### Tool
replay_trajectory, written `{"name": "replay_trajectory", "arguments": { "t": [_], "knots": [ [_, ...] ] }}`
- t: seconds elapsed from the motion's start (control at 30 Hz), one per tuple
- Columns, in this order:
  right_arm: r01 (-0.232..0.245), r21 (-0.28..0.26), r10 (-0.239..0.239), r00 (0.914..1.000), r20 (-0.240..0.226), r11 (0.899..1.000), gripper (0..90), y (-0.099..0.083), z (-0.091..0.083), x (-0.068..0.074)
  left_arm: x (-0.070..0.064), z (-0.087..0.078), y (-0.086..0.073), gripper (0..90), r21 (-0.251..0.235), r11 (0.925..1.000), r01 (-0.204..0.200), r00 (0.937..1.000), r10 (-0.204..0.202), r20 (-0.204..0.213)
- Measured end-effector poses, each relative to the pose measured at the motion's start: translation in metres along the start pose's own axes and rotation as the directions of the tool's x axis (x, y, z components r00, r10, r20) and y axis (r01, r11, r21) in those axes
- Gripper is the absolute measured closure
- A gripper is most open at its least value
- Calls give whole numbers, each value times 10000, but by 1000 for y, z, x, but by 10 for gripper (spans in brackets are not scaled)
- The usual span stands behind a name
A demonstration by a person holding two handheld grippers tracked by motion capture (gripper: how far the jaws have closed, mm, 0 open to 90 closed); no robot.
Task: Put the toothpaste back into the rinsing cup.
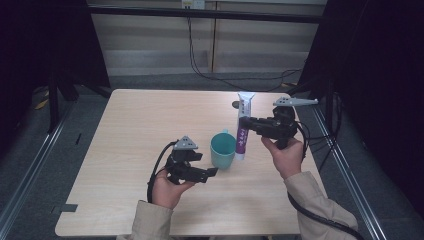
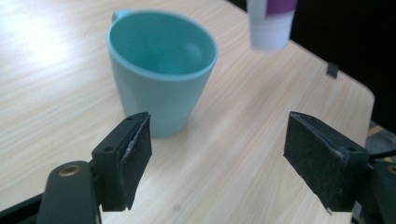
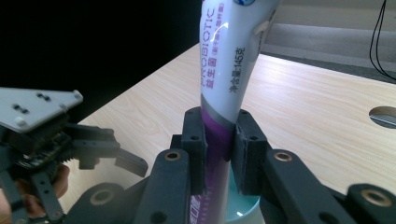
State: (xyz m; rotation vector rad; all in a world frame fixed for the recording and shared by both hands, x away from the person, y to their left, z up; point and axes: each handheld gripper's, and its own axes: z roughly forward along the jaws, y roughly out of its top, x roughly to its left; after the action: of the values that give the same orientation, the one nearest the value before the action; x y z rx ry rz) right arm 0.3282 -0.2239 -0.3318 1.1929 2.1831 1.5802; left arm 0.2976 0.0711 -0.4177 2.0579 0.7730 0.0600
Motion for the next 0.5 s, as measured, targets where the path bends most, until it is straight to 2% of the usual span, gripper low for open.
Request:
{"name": "replay_trajectory", "arguments": {
  "t": [0.13,0.2,0.3,0.37,0.5],
  "knots": [
    [58,-71,-57,9999,87,10000,774,3,-1,-1,9,3,-12,229,205,9997,-98,9992,106,-389],
    [94,-110,-92,9999,106,9999,774,4,-1,-2,13,4,-18,226,248,9992,-325,9979,338,-546],
    [189,-110,-187,9997,178,9998,773,7,-1,-2,20,5,-27,192,425,9984,-379,9949,417,-919],
    [154,-169,-151,9997,165,9997,773,8,-1,-2,23,4,-33,185,325,9990,-305,9953,333,-911],
    [239,-291,-233,9995,190,9993,773,11,-2,-2,30,3,-45,170,529,9981,-324,9930,381,-1116]
  ]
}}
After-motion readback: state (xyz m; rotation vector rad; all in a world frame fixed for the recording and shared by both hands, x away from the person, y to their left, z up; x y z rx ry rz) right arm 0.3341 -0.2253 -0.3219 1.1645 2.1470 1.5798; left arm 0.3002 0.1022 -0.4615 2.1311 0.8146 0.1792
